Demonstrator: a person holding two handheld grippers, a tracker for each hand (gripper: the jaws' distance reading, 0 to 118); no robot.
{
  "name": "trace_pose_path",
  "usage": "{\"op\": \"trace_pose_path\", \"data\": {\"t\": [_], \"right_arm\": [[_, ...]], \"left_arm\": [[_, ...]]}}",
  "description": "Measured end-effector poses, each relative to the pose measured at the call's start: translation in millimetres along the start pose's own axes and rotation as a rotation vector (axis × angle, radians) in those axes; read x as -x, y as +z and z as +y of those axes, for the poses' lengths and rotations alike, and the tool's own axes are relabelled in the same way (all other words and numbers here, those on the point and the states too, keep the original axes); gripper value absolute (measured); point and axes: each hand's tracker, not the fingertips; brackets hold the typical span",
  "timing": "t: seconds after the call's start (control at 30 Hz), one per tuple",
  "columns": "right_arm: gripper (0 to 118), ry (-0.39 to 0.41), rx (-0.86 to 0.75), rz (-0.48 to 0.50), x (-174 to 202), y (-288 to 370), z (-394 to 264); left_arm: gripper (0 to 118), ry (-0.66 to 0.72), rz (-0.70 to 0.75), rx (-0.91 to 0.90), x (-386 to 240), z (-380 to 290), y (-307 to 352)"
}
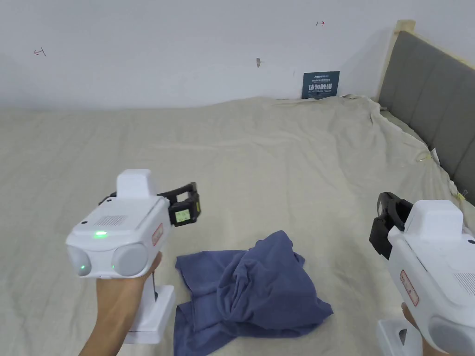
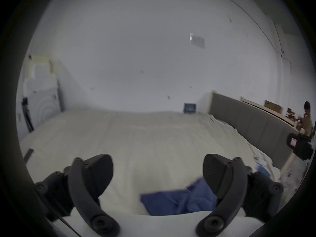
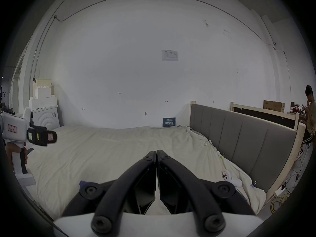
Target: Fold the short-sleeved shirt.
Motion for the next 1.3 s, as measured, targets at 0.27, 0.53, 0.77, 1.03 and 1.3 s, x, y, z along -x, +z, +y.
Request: {"op": "trace_pose_path", "data": {"t": [0.27,0.53,0.77,1.03,1.3], "right_arm": [[0,0.007,-0.030,0.005,3.6,-0.7,5.6],[0,0.012,-0.033,0.014,10.3,0.0,4.0],[0,0.011,-0.031,0.023,14.1,0.2,4.2],[0,0.007,-0.026,0.023,11.8,-1.4,1.1],[0,0.010,-0.003,0.019,12.5,-0.9,-4.2]], "left_arm": [[8,0.024,0.071,-0.122,41.4,-17.7,21.8],[0,-0.023,0.130,-0.117,52.2,-32.2,27.3],[0,-0.056,0.116,-0.124,46.3,-30.9,28.5],[0,0.003,0.002,0.075,42.2,-30.4,16.0],[0,-0.007,-0.018,0.371,21.9,-77.6,-3.4]]}}
